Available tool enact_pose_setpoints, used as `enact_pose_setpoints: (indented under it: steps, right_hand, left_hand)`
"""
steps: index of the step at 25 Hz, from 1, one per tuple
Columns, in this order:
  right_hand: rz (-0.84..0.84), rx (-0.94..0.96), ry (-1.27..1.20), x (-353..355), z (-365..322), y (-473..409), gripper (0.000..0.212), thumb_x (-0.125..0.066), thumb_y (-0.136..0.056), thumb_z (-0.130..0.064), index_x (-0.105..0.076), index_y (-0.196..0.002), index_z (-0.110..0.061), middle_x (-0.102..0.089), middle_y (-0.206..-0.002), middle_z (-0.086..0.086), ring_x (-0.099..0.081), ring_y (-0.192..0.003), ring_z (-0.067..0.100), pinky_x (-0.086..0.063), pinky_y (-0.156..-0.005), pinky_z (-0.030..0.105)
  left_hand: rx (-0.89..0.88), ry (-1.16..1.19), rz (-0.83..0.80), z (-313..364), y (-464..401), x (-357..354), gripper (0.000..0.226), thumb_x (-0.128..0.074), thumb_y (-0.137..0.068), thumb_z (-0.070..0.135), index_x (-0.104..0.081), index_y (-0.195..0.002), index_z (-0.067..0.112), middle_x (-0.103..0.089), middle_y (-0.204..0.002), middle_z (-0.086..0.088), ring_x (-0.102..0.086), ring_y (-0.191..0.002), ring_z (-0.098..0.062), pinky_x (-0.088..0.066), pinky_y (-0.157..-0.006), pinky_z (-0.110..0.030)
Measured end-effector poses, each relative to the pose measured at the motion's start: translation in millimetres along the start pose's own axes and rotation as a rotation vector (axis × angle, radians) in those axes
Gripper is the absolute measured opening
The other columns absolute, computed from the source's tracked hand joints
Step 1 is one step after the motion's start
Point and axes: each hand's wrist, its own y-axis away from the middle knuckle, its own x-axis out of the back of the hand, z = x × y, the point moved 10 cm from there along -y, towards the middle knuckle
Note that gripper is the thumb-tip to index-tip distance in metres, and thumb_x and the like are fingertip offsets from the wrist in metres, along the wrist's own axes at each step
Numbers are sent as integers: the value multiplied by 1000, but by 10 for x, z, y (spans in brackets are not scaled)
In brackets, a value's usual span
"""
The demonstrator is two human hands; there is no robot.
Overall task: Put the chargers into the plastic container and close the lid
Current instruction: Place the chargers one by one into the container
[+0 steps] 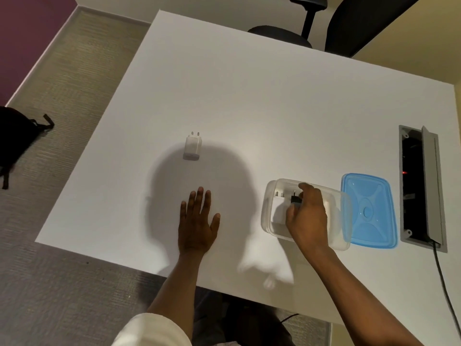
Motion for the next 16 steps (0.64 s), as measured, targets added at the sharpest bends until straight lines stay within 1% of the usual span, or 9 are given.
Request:
enact_pose_setpoints:
  steps: [2,5,8,9,10,11,13,14,16]
  right_hand:
    - [-23,105,-27,-152,-420,-23,49,-55,-83,-4,-46,-130,-11,-54,-119,9,-60,-96,23,-51,-84,34]
    - [-119,153,-57,-562,-925,-163,51,-57,-81,-2,-45,-130,-11,-52,-117,9,-61,-91,26,-49,-80,33]
    - [-208,233,-37,-1025,-1408,-367,49,-58,-81,-3,-46,-128,-6,-52,-118,14,-60,-99,33,-51,-86,42]
    - [-251,278,9,-1201,-1556,-434,48,-58,-82,-5,-45,-127,-3,-52,-118,17,-59,-100,35,-50,-86,44]
    - [-311,297,59,-1398,-1663,-518,47,-57,-84,-8,-44,-128,-1,-53,-117,19,-59,-100,37,-50,-83,43]
    - [-382,268,104,-1596,-1731,-622,47,-57,-86,-12,-42,-129,-2,-53,-117,19,-59,-100,38,-49,-79,41]
    - [-518,133,167,-1936,-1793,-840,55,-61,-85,-24,-36,-131,-7,-53,-119,18,-59,-103,39,-45,-74,39]
    - [-553,95,194,-2058,-1828,-926,63,-65,-83,-30,-33,-132,-9,-53,-121,18,-59,-104,39,-44,-74,40]
    - [-571,78,237,-2233,-1927,-1042,74,-69,-78,-40,-31,-135,-12,-54,-122,17,-60,-105,39,-42,-74,39]
  left_hand:
    - [36,-10,16,-282,-85,106,70,-26,-98,52,-9,-158,21,-9,-168,-2,-7,-156,-22,-13,-126,-46]
    - [81,-18,49,-618,-246,291,70,-28,-98,51,-13,-158,19,-12,-167,-4,-11,-155,-23,-14,-125,-48]
    - [121,10,82,-716,-317,365,70,-29,-98,51,-14,-158,18,-15,-167,-6,-14,-155,-25,-14,-125,-49]
    - [121,14,79,-717,-324,355,70,-26,-98,52,-14,-158,18,-15,-167,-6,-14,-155,-25,-14,-125,-49]
    - [121,18,73,-711,-327,341,71,-24,-97,54,-14,-158,19,-15,-167,-5,-13,-155,-25,-14,-126,-48]
    - [119,18,70,-709,-331,336,71,-23,-97,55,-14,-158,19,-15,-167,-5,-13,-155,-24,-14,-126,-48]
    - [131,18,72,-732,-344,340,71,-26,-97,54,-16,-158,19,-16,-167,-4,-13,-155,-24,-15,-126,-48]
    - [137,23,70,-746,-354,340,70,-29,-97,54,-18,-157,19,-17,-166,-4,-13,-155,-23,-15,-126,-48]
    - [145,35,67,-759,-365,334,70,-35,-97,53,-21,-157,19,-20,-166,-3,-15,-154,-23,-14,-126,-47]
